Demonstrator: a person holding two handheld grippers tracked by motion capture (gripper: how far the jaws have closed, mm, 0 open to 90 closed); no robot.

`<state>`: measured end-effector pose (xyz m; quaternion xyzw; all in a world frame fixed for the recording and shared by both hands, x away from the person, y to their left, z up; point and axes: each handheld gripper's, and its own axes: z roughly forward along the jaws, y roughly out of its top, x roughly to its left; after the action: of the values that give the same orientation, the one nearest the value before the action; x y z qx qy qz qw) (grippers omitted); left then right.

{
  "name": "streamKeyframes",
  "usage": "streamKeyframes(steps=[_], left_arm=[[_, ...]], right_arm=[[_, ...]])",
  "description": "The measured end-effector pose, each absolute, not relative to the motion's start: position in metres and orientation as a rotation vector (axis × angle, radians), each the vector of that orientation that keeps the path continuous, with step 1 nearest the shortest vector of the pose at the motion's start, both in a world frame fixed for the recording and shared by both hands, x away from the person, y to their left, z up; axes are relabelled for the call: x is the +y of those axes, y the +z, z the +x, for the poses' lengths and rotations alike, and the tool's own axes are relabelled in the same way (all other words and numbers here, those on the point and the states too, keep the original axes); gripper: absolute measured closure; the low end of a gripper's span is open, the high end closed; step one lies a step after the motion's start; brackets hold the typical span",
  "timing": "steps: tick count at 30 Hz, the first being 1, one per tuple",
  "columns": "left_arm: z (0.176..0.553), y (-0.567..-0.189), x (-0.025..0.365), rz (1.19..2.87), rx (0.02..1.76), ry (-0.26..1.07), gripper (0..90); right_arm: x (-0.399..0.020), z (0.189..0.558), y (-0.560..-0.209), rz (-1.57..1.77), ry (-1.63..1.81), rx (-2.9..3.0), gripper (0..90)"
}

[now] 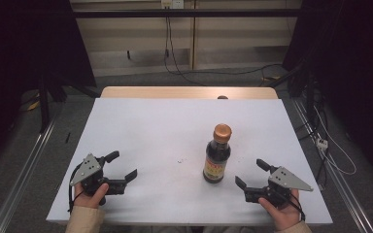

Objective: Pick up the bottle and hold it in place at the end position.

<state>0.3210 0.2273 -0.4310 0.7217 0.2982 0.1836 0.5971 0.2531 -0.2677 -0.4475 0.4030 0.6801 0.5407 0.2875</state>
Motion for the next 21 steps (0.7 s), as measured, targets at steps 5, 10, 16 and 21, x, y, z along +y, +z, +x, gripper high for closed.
streamKeyframes(steps=[5,10,16,21], left_arm=[[0.322,-0.431,0.226,1.676,0.689,0.429,4.3],[0.321,-0.43,0.225,1.675,0.681,0.429,4.4],[0.322,-0.43,0.224,1.676,0.68,0.433,4.3],[0.323,-0.431,0.222,1.675,0.672,0.424,4.4]], right_arm=[[-0.266,0.254,-0.447,1.062,1.461,1.852,3.3],[-0.26,0.256,-0.444,1.026,1.469,1.889,3.3],[-0.256,0.261,-0.443,1.031,1.48,1.919,3.7],[-0.253,0.264,-0.441,1.036,1.511,1.932,4.2]])
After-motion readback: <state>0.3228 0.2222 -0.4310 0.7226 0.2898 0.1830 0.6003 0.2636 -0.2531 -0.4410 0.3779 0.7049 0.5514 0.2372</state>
